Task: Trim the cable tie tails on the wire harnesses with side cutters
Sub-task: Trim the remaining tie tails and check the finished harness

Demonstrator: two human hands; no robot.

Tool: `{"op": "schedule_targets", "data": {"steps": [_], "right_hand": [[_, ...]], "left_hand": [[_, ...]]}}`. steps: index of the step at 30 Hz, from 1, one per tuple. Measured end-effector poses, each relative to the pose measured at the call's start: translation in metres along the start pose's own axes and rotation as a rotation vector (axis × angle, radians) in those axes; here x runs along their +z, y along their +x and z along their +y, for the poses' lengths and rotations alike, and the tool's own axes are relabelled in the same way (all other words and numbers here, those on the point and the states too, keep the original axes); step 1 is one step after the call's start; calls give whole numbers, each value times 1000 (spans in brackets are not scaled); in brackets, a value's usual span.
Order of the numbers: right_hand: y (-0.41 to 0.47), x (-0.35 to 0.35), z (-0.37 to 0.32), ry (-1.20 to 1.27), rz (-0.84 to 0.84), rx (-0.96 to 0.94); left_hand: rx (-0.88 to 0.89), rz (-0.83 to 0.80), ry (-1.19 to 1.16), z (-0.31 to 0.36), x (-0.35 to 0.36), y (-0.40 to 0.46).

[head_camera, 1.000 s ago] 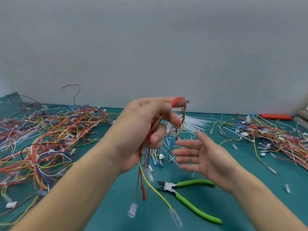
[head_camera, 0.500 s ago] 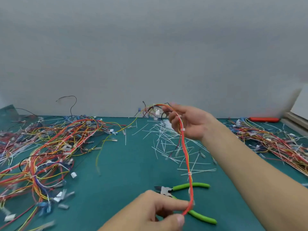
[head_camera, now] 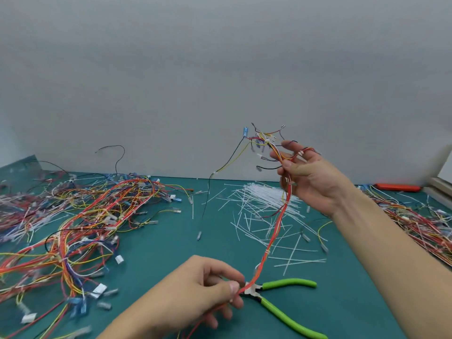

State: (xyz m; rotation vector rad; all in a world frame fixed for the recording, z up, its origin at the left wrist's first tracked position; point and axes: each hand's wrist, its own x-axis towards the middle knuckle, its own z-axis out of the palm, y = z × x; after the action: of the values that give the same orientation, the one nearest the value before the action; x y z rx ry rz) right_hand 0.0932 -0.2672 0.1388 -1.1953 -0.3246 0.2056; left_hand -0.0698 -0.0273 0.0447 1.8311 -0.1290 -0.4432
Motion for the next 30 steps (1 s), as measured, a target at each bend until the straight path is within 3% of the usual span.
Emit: {"op": "schedule_targets", "data": {"steps": [4, 8, 14, 16, 19, 21, 30], "right_hand": [[-6, -8, 6, 44, -40, -5], [-10, -8, 7, 68, -95, 0], [-17, -13, 0, 41, -162, -3], [-18, -16, -3, 59, -170, -10], [-18, -17, -2, 73, -167, -15], [-15, -17, 0, 73, -129, -13], [0, -14, 17, 103, 83, -27]], "left_hand": [[131, 396, 293, 1, -4, 22], [391, 832, 258, 26, -17, 54], [472, 935, 475, 58, -63, 77], [481, 845, 486, 62, -71, 75], [369, 569, 134, 60, -68, 71], [346, 473, -46, 52, -61, 65], [471, 15, -505, 63, -31, 27]]}}
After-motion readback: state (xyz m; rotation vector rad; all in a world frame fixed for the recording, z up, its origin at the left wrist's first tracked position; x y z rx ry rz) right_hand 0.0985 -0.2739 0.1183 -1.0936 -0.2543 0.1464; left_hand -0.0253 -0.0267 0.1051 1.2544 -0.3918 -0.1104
